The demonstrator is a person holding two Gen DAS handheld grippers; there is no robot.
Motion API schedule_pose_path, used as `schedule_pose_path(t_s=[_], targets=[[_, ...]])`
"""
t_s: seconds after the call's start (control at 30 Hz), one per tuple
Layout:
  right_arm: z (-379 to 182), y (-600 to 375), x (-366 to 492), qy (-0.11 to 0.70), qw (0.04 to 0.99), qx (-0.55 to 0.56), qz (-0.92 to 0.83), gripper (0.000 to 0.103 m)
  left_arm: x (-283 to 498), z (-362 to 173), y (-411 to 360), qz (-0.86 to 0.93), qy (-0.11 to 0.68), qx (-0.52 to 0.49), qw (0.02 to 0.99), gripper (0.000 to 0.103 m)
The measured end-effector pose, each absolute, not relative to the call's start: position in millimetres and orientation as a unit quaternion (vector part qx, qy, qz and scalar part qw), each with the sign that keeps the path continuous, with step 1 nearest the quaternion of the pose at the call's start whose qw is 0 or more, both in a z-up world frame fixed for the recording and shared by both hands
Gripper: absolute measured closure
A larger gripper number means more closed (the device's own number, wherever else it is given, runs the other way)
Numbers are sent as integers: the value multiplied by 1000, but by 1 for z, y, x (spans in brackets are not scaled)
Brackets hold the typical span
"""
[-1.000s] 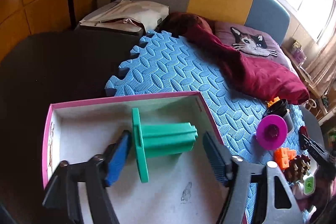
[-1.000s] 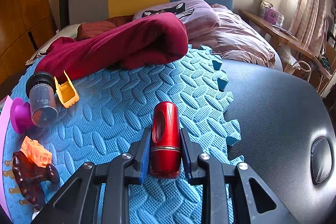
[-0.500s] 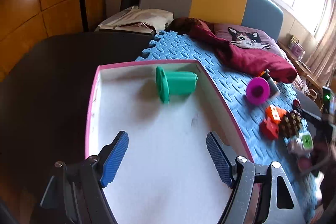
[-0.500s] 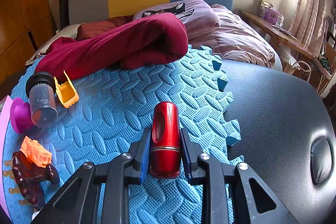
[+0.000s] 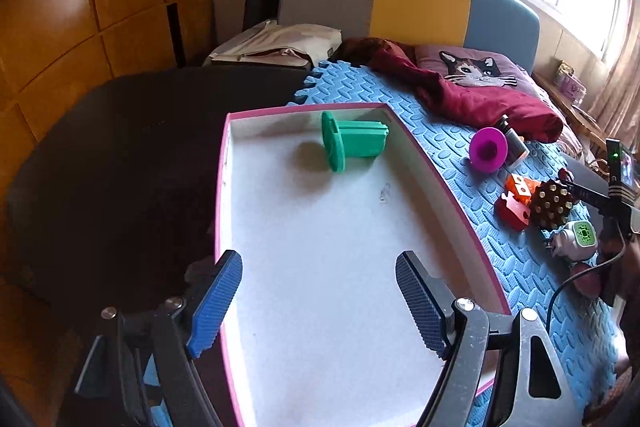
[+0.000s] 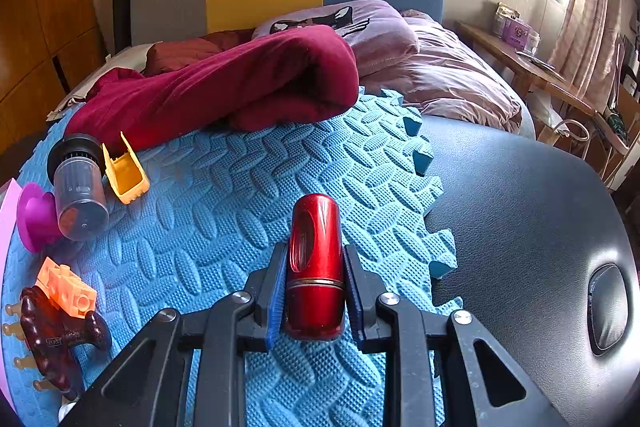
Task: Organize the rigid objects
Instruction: 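Carry the red cylinder in the right tool toward the tray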
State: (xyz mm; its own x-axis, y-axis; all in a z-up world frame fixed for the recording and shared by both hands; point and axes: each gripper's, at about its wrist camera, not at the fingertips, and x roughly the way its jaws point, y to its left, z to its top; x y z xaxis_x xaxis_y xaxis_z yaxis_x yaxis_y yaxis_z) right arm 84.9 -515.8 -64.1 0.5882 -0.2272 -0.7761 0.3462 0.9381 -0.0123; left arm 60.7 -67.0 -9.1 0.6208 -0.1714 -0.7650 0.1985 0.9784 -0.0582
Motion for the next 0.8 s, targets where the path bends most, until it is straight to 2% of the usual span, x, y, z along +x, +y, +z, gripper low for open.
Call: schedule_pose_path(t_s=[0.8], targets=[[-57, -493, 91, 450, 870, 6, -201, 78, 50, -5, -26, -69, 422, -6, 904, 23]])
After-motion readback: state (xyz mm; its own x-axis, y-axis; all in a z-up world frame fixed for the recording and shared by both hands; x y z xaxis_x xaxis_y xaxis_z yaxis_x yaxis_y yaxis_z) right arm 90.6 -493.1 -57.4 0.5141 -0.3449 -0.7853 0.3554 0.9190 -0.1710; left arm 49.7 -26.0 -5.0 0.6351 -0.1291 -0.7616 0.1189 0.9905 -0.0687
